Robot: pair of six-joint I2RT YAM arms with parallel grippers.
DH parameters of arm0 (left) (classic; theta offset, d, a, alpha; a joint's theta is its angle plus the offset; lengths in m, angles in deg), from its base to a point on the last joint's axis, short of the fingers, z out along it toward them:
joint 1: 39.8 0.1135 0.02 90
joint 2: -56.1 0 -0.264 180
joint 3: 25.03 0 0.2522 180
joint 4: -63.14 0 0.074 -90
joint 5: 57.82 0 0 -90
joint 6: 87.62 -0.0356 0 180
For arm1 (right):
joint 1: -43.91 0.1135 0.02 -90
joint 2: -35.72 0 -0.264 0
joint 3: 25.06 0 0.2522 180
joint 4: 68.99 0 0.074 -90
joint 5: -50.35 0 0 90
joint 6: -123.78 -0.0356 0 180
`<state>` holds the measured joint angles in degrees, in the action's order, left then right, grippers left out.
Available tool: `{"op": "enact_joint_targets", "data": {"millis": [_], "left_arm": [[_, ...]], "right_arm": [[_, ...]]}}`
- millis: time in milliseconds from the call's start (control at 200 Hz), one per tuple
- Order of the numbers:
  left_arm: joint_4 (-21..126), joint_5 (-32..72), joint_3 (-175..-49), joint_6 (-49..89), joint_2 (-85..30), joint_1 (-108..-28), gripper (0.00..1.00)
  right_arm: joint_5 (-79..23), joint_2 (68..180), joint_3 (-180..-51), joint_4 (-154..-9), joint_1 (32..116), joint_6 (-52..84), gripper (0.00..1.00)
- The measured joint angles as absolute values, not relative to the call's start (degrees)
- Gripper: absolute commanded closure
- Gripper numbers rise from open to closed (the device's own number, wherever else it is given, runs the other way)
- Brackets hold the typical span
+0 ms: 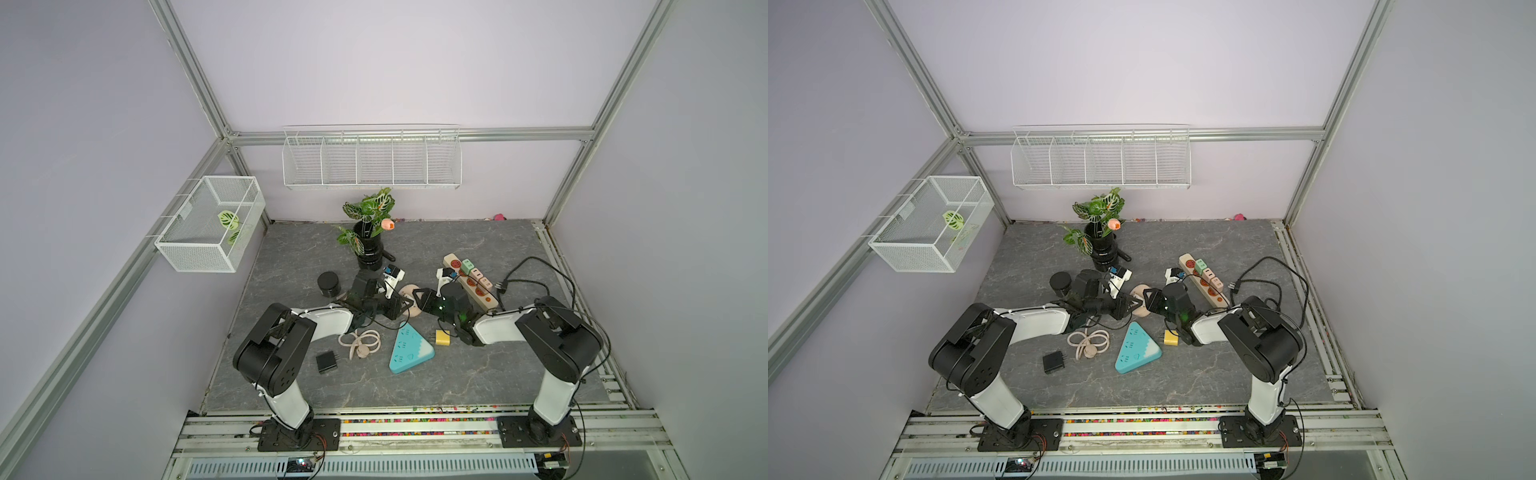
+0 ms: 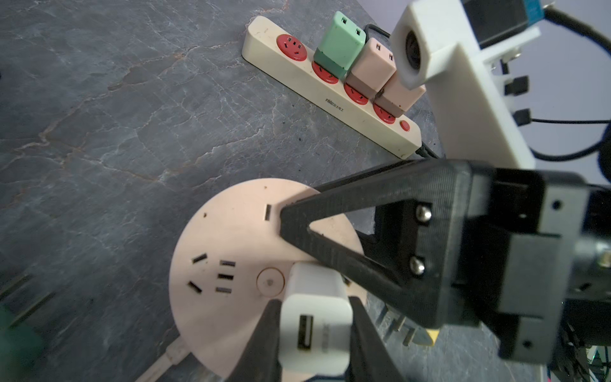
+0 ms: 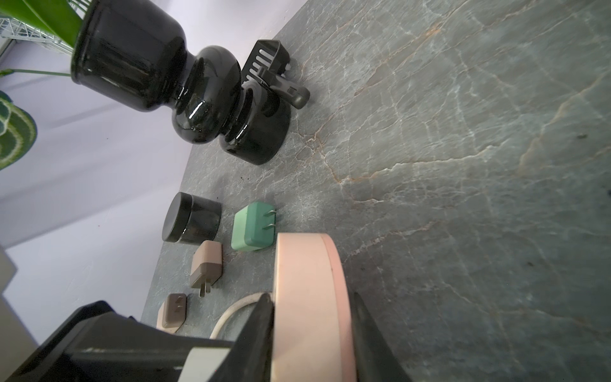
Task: Pull the plug off the socket
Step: Remove the plug from the socket, then place the plug at the center of the board.
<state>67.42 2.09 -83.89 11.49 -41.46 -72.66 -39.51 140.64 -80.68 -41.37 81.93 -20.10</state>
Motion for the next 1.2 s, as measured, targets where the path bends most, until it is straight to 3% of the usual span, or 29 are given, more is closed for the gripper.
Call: {"op": "enact_joint_targets", "data": {"millis": [610,885,1130,1200], "left_arm": [[57.98,8.26,-81.05,13.54,-32.7,-73.3,1.0],[67.12,5.02,-80.57,18.39,-24.89,-72.05,1.0],[63.64,7.51,-80.57,17.91,-24.26,-72.05,1.0],[62.37,8.89,-80.57,17.74,-23.1,-72.05,1.0]], "right_arm": [[-35.92,141.93,-80.16,-38.15,83.46,-20.19,1.0],[-36.6,141.82,-78.67,-37.93,81.89,-21.92,1.0],[-35.66,141.82,-78.7,-37.65,81.65,-21.9,1.0],[-35.03,141.97,-78.7,-37.34,81.45,-21.92,0.91]]}}
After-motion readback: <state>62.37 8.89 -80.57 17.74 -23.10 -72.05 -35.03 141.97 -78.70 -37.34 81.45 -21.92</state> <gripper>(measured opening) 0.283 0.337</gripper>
